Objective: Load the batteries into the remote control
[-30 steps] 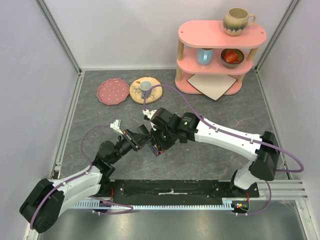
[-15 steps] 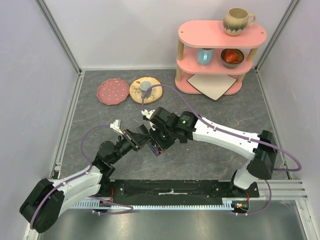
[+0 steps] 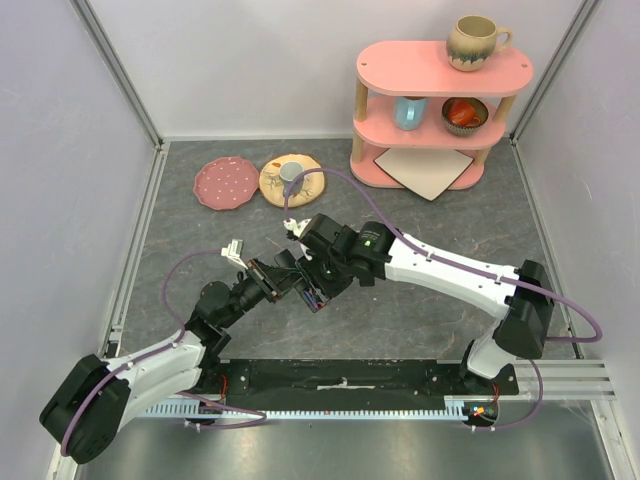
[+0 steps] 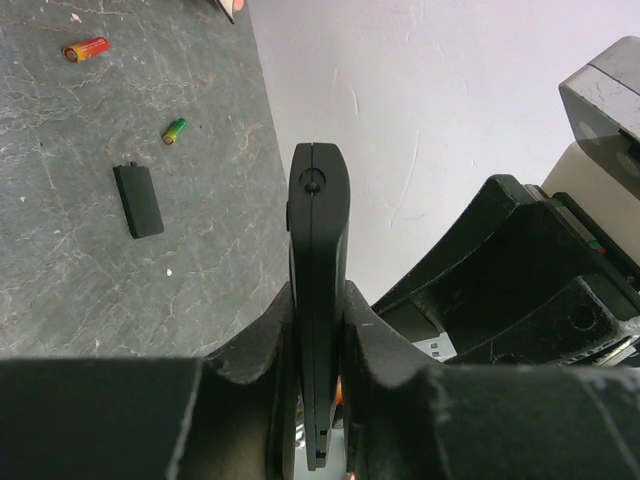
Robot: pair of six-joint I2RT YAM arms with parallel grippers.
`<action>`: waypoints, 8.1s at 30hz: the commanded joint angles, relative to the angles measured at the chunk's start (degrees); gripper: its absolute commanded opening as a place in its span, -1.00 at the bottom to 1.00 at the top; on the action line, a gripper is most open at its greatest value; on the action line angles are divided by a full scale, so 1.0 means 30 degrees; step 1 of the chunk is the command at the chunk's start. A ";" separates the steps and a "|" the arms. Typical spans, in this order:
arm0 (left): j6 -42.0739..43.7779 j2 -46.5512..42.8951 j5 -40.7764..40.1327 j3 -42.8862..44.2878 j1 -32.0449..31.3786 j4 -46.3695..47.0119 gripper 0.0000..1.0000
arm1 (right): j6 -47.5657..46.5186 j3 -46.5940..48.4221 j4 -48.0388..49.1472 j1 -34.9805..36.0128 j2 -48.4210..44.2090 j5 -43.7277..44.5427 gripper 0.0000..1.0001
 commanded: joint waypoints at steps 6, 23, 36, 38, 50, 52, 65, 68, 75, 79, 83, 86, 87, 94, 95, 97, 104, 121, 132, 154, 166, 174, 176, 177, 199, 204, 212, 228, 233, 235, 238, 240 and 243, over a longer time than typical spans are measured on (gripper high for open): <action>-0.0656 0.0002 0.0500 -0.0396 -0.0133 0.1820 -0.96 | -0.0262 0.1719 -0.0124 -0.0239 0.0548 0.0680 0.00; -0.0597 0.0442 0.0354 -0.0425 -0.0133 0.1879 -0.96 | -0.0086 0.3329 0.0579 -0.0297 -0.0036 0.0006 0.18; -0.1622 -0.0290 0.0851 -0.0337 -0.0133 0.2289 -0.96 | 0.4534 -0.7473 1.1031 -0.2491 -0.9349 0.0367 0.46; -0.1915 -0.0349 0.1056 -0.0337 -0.0103 0.2318 -0.96 | 0.5155 -0.8999 1.2558 -0.3664 -1.0114 -0.1971 0.54; -0.2970 0.1025 0.2316 0.0306 -0.0103 0.3225 -0.96 | 0.8203 -1.3982 1.9470 -0.4194 -1.0526 -0.7786 0.62; -0.3116 0.1261 0.2462 0.0424 -0.0103 0.3285 -0.96 | 0.8409 -1.4598 1.9913 -0.4194 -1.0614 -0.8078 0.61; -0.4230 0.2229 0.2317 0.0922 -0.0132 0.4428 -0.96 | 0.8819 -1.6708 2.2520 -0.4107 -1.0614 -0.9486 0.62; -0.4288 0.2317 0.2375 0.1128 -0.0133 0.4428 -0.96 | 0.8791 -1.6738 2.2814 -0.4048 -1.0439 -0.9749 0.61; -0.4435 0.2493 0.2492 0.1274 -0.0162 0.4691 -0.96 | 0.8995 -1.7060 2.3722 -0.3755 -0.9911 -0.9867 0.47; -0.4494 0.2405 0.2463 0.1245 -0.0191 0.4691 -0.96 | 0.9317 -1.7235 2.4280 -0.3754 -0.9589 -0.9809 0.40; -0.4523 0.2317 0.2434 0.1216 -0.0221 0.4691 -0.96 | 0.9815 -1.7587 2.5129 -0.3725 -0.9530 -0.9750 0.39; -0.4552 0.2259 0.2434 0.1216 -0.0221 0.4720 -0.96 | 0.9933 -1.7675 2.5306 -0.3725 -0.9471 -0.9779 0.36; -0.4552 0.2287 0.2434 0.1216 -0.0221 0.4720 -0.96 | 0.9933 -1.7733 2.5306 -0.3754 -0.9471 -0.9721 0.34; -0.4582 0.2142 0.2463 0.1158 -0.0279 0.4808 -0.96 | 1.0255 -1.7997 2.5716 -0.3725 -0.9237 -0.9662 0.29; -0.4610 0.2025 0.2463 0.1157 -0.0279 0.4779 -0.96 | 1.0313 -1.7998 2.5774 -0.3754 -0.9179 -0.9604 0.29; -0.4640 0.1966 0.2434 0.1128 -0.0309 0.4750 -0.96 | 1.0343 -1.8056 2.5833 -0.3725 -0.9120 -0.9574 0.28; -0.4611 0.1731 0.2434 0.1069 -0.0338 0.4662 -0.96 | 1.0695 -1.8173 2.6389 -0.3725 -0.8856 -0.9604 0.24; -0.4669 0.1497 0.2522 0.0981 -0.0484 0.4867 -0.96 | 1.2101 -1.8437 2.8733 -0.3696 -0.7626 -1.0102 -0.05; -0.4494 0.1555 0.2551 0.0981 -0.0572 0.4809 -0.96 | 1.3241 -1.8730 3.0197 -0.3725 -0.6982 -1.0336 -0.24; -0.3556 0.1438 0.2698 0.0923 -0.0689 0.4106 -0.96 | 1.3801 -1.8057 2.9965 -0.3725 -0.6746 -1.0541 0.21; -0.3205 0.0765 0.2639 0.0806 -0.0689 0.3403 -0.96 | 1.4298 -1.7910 3.0315 -0.3989 -0.7010 -0.9779 0.18; -0.3146 0.0647 0.2551 0.0688 -0.0689 0.3314 -0.96 | 1.4298 -1.7617 3.0315 -0.4018 -0.6923 -0.9867 -0.13; -0.3117 0.0647 0.2551 0.0688 -0.0689 0.3344 -0.96 | 1.4269 -1.7704 3.0287 -0.3989 -0.6893 -0.9867 -0.23; -0.3117 0.0647 0.2551 0.0688 -0.0689 0.3315 -0.96 | 1.4240 -1.7734 3.0315 -0.3989 -0.6864 -0.9896 -0.26; -0.2795 0.0648 0.2522 0.0718 -0.0689 0.3139 -0.96 | 1.2543 -1.6478 2.6252 -0.4545 -0.7594 -1.0101 0.13; -0.2648 0.0296 0.2405 0.0659 -0.0689 0.2671 -0.96 | 1.1254 -1.5538 2.4195 -0.4897 -0.8064 -1.0451 0.26; -0.2531 0.0324 0.2405 0.0688 -0.0689 0.2524 -0.96 | 0.9588 -1.5040 2.2381 -0.4926 -0.8327 -1.0368 0.28; -0.0951 -0.3276 0.1438 -0.0630 -0.0660 -0.1484 -0.96 | 0.0121 -0.9910 0.6351 -0.5718 -0.7869 0.7620 0.27; -0.0627 -0.4741 0.1087 -0.1037 -0.0660 -0.2690 -0.96 | 0.0586 -0.9298 0.6438 -0.5718 -0.5081 0.7125 0.28; -0.0509 -0.4948 0.1028 -0.1098 -0.0660 -0.3012 -0.96 | 0.0821 -0.9034 0.6964 -0.5718 -0.4230 0.6804 0.30; -0.0421 -0.5212 0.0969 -0.1186 -0.0660 -0.3130 -0.96 | 0.0909 -0.8566 0.7142 -0.5689 -0.2854 0.6890 0.31; -0.0334 -0.5242 0.0940 -0.1245 -0.0660 -0.3131 -0.96 | 0.0793 -0.8331 0.7171 -0.5718 -0.1715 0.6774 0.31; -0.0450 -0.5183 0.0853 -0.1362 -0.0660 -0.3044 -0.96 | 0.0734 -0.8271 0.7404 -0.5718 -0.0538 0.6247 0.28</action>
